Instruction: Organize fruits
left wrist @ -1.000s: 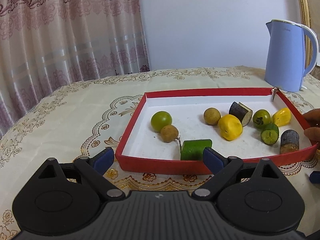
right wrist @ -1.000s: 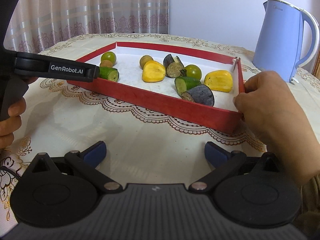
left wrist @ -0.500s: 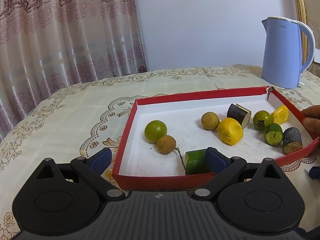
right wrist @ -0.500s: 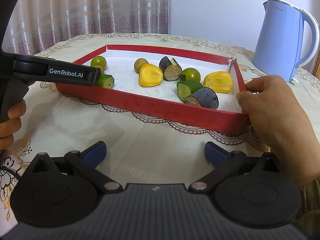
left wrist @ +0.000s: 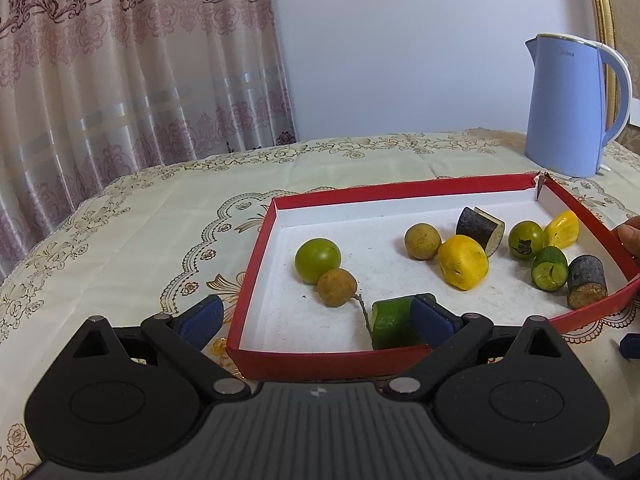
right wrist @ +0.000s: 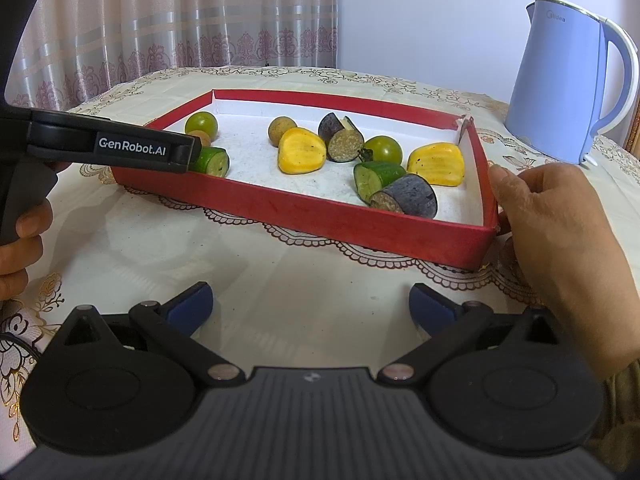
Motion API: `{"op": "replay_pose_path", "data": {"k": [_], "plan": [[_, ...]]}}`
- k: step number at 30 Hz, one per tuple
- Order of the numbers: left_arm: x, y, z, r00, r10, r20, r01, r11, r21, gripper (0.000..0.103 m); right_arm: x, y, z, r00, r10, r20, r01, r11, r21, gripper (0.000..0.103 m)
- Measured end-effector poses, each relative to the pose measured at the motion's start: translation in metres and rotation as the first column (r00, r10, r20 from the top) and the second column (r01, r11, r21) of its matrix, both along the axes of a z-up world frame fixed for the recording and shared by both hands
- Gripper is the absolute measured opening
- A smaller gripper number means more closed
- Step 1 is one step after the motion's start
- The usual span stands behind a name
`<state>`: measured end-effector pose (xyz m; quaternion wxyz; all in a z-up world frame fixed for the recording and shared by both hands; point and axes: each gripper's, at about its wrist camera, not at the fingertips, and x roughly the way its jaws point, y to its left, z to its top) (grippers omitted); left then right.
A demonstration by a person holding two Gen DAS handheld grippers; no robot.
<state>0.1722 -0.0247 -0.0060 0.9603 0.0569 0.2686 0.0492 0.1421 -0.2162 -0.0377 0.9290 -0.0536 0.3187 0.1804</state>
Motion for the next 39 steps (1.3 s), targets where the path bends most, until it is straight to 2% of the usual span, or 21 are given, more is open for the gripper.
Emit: {"op": "replay_pose_path", "data": {"k": [39], "plan": [[-0.0021, -0.0006, 0.0014, 1.0, 0.002, 0.009, -0.002, 1.0, 0.018, 0.101, -0.0001, -0.0004, 0.0002, 1.0, 0.0, 0.0, 0.0, 1.0, 0.0, 0.103]]}}
